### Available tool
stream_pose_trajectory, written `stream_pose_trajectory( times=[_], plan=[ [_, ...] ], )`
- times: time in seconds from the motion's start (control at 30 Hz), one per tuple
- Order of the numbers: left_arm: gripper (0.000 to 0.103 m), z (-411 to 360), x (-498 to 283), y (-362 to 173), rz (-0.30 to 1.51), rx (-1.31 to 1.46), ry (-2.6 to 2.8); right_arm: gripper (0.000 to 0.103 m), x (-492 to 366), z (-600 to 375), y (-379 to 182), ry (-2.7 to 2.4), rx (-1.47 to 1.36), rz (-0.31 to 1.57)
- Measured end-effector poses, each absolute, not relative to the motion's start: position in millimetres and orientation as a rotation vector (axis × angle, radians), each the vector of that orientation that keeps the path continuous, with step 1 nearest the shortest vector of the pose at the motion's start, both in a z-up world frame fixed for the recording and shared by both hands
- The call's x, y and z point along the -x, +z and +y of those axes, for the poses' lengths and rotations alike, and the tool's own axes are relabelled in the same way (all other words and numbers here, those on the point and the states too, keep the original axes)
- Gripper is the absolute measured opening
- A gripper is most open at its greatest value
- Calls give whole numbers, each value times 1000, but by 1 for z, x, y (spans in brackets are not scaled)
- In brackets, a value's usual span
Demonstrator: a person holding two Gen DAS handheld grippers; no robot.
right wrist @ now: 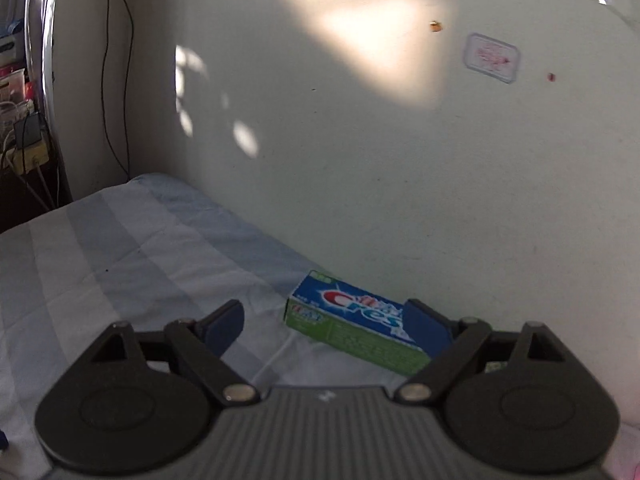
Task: Organize objects
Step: 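Close the right gripper on the Crest toothpaste box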
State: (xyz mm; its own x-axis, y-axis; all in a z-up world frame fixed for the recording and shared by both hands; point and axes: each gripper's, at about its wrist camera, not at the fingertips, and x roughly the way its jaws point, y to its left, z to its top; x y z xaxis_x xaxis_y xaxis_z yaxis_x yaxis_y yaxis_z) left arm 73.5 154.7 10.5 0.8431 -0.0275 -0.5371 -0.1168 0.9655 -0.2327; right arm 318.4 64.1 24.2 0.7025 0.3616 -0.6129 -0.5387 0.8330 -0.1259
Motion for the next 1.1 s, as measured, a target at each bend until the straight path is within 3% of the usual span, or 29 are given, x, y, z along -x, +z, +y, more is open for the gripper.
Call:
stream_pose_trajectory(
  times=[0.27, 0.37, 0.43, 0.47, 0.73, 0.8, 0.97, 1.1],
  plan=[
    [90, 154, -74, 11, 574, 266, 36, 83, -356, 121, 10, 508, 509, 643],
    [91, 155, -74, 11, 574, 271, 34, 69, -369, 127, 3, 476, 528, 678],
    [92, 156, -73, 11, 573, 277, 32, 50, -376, 126, -2, 450, 535, 715],
    [92, 156, -73, 11, 573, 281, 32, 48, -378, 123, -4, 442, 535, 736],
    [93, 159, -73, 12, 572, 299, 22, 46, -322, 83, -3, 519, 568, 728],
    [94, 160, -73, 12, 573, 303, 21, 37, -300, 63, -8, 542, 569, 776],
    [94, 157, -74, 13, 581, 288, 30, 39, -263, 33, 5, 511, 531, 679],
    [95, 159, -73, 12, 578, 299, 31, 46, -282, 57, 17, 493, 505, 626]
  ],
)
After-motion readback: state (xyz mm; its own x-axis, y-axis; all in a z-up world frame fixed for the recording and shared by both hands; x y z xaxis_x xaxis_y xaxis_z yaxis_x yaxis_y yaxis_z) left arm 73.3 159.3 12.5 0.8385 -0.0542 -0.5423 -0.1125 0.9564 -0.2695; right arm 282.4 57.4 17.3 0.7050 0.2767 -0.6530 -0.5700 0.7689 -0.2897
